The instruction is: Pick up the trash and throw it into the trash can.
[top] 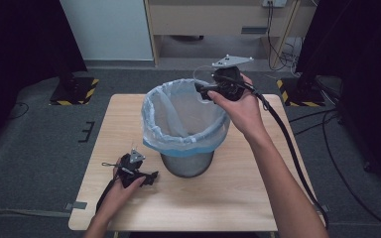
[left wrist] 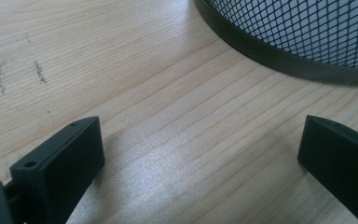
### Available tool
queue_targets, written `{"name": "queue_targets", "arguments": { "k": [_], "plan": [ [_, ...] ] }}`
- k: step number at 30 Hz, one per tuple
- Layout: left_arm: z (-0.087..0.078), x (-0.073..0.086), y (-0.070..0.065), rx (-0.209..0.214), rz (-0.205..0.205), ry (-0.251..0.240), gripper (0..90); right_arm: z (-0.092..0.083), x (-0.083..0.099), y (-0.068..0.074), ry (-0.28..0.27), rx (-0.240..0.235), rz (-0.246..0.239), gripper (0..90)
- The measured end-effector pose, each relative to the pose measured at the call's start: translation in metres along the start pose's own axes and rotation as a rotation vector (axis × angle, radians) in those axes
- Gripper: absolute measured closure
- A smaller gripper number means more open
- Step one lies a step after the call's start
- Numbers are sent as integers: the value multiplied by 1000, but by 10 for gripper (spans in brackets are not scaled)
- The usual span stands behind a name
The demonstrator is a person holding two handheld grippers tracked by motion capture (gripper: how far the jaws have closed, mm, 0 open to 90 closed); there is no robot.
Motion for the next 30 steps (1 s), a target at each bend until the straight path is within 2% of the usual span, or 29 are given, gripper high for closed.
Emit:
{"name": "queue_targets", "arguments": {
  "k": [5,9,11,12,18,30],
  "plan": [
    [0,0,0,0,0,0,0,6,0,-14,25,-3,36,328],
    [0,0,0,0,0,0,0,9,-1,-18,29,-16,51,328],
    [0,0,0,0,0,0,0,11,-2,-16,37,-14,36,327],
    [0,0,0,0,0,1,0,13,-2,-12,48,-23,14,326],
    [0,0,0,0,0,0,0,18,-1,-2,66,-48,-29,324],
    [0,0,0,0,1,0,0,20,3,3,104,-71,-43,304]
  ]
}}
Point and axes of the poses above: each handheld gripper's, and its own axes: z roughly forward along the jaws, x roughly out of its underside, y roughly to its left, the point moved 2 cm from there along z, roughly forward along the jaws, and after that the axes turned 8 degrees about -x, right-handed, at the moved point
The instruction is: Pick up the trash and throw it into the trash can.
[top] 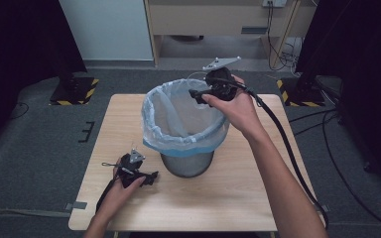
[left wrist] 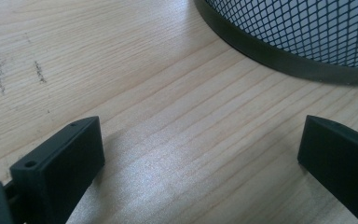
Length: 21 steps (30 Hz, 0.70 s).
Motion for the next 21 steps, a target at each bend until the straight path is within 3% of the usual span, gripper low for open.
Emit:
{"name": "queue_targets", "arguments": {
  "k": [21],
  "plan": [
    [0,0,0,1,0,0,0,-1,4,5,20,-27,3,299]
  ]
}}
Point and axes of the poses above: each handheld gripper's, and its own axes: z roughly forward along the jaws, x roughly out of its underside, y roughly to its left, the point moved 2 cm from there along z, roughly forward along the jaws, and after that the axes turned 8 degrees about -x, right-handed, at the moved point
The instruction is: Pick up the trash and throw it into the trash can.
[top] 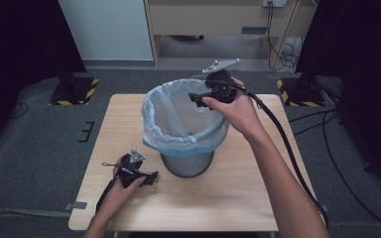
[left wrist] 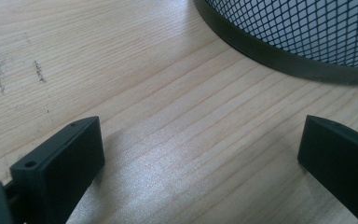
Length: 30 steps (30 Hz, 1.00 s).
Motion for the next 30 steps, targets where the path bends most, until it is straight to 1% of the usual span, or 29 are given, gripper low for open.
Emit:
{"name": "queue_targets", "arguments": {
  "k": [4,9,11,12,13,15,18,19,20,21,24,25,26,27,28,29,30],
  "plan": [
    [0,0,0,0,0,0,0,1,1,1,6,-4,-8,300],
    [0,0,0,0,0,0,0,6,4,1,21,-3,-4,295],
    [0,0,0,0,0,0,0,8,6,1,25,-1,8,251],
    [0,0,0,0,1,0,0,8,6,1,25,-1,14,206],
    [0,0,0,0,1,0,0,8,6,1,25,-1,14,206],
    [0,0,0,1,1,0,0,5,5,-1,20,-4,26,114],
    [0,0,0,1,1,0,0,-2,3,-3,-3,1,33,86],
    [0,0,0,1,1,0,0,-2,3,-3,-3,1,33,86],
    [0,0,0,1,1,0,0,-8,2,-6,-31,0,43,80],
    [0,0,0,1,1,0,0,-10,2,-7,-37,4,45,77],
    [0,0,0,1,1,0,0,-20,1,-13,-54,37,43,72],
    [0,0,0,1,1,0,0,-20,1,-13,-54,37,43,72],
    [0,0,0,1,1,0,0,-26,1,-19,-75,57,55,73],
    [0,0,0,1,1,0,0,-26,1,-19,-75,57,55,73],
    [0,0,0,1,1,0,0,-29,2,-22,-81,70,66,73],
    [0,0,0,1,1,0,0,-35,3,-30,-98,100,83,73],
    [0,0,0,1,1,0,0,-37,4,-33,-107,110,90,74]
  ]
}}
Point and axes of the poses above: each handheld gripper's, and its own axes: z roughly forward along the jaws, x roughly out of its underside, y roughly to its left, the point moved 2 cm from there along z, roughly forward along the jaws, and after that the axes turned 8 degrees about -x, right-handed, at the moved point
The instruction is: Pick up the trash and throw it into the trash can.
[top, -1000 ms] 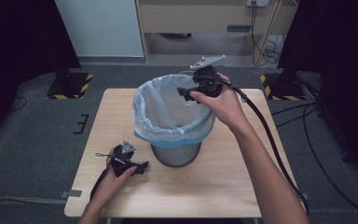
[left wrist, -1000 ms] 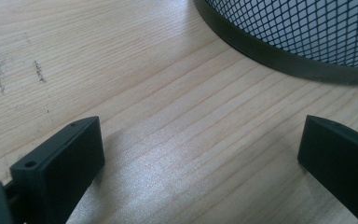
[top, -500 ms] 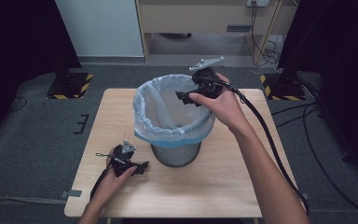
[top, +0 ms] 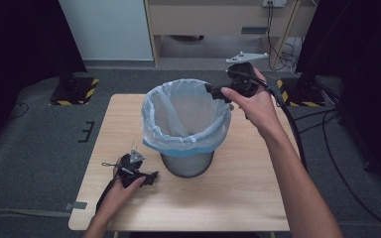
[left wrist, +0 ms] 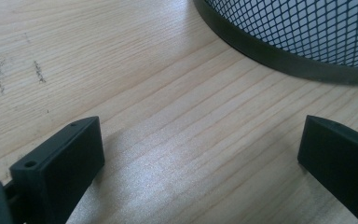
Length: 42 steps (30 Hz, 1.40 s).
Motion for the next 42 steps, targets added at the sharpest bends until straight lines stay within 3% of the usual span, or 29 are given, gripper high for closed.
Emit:
{"name": "queue_targets", "arguments": {
  "k": [2,10,11,14,20,21,30,37,42],
  "plan": [
    [0,0,0,0,0,0,0,-2,1,-4,-7,13,13,74],
    [0,0,0,0,0,-1,0,-19,20,-34,-54,152,55,73],
    [0,0,0,0,0,-1,0,-19,20,-34,-54,152,55,73],
    [0,0,0,0,0,-1,0,-22,37,-50,-49,214,78,73],
    [0,0,0,0,0,0,0,-20,64,-71,-46,263,138,72],
    [0,0,0,0,1,1,0,-17,79,-80,-29,278,153,72],
    [0,0,0,0,1,1,0,-6,124,-95,13,302,189,72],
    [0,0,0,0,1,1,0,7,153,-99,33,310,216,83],
    [0,0,0,-2,-1,1,0,22,178,-99,80,292,240,83]
  ]
}}
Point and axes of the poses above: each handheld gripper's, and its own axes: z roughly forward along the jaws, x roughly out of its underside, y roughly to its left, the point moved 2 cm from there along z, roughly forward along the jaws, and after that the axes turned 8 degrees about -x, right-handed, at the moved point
